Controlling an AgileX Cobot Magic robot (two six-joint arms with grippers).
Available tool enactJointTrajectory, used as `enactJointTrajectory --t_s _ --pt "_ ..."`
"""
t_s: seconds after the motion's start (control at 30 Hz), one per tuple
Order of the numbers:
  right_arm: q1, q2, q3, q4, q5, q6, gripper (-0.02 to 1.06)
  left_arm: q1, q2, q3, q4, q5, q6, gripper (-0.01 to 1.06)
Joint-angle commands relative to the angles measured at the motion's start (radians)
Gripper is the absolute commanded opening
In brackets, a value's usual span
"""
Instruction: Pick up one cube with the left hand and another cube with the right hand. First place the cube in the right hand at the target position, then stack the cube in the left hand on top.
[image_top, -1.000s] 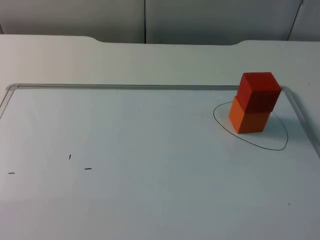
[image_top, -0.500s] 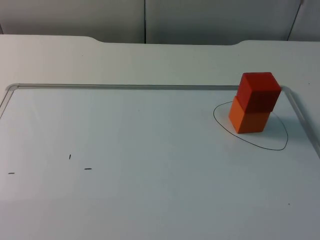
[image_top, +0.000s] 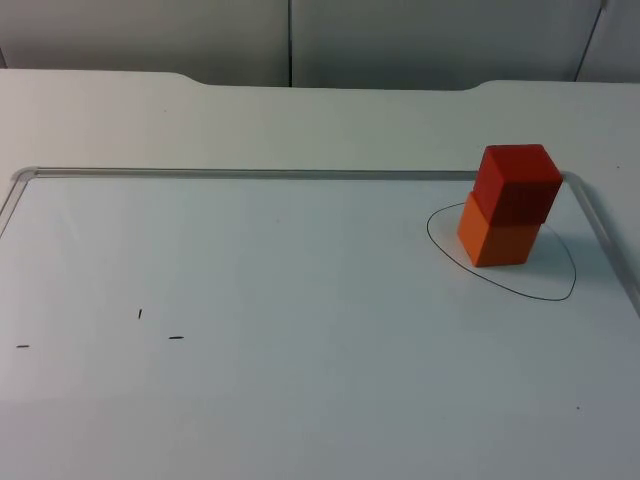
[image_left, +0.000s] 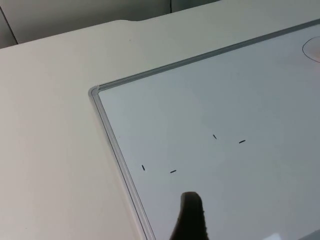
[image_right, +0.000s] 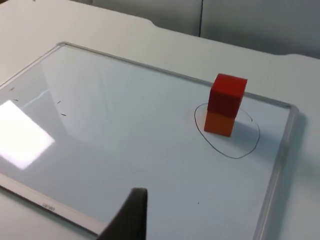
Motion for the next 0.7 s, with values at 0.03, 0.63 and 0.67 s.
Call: enactJointTrajectory --t_s 0.03,0.63,0.67 --pt "0.000 -0.005 0.062 -0.010 -0.054 0.010 1.05 -0.003 -0.004 0.006 -0.010 -0.013 0.000 0.64" --pt "0.000 -0.005 0.123 -0.026 -0.081 0.010 1.05 -0.003 -0.004 0.006 -0.010 -0.013 0.000 0.64" --pt "0.000 -0.005 0.123 -0.026 -0.081 0.010 1.05 -0.003 -0.004 0.006 -0.010 -0.013 0.000 0.64"
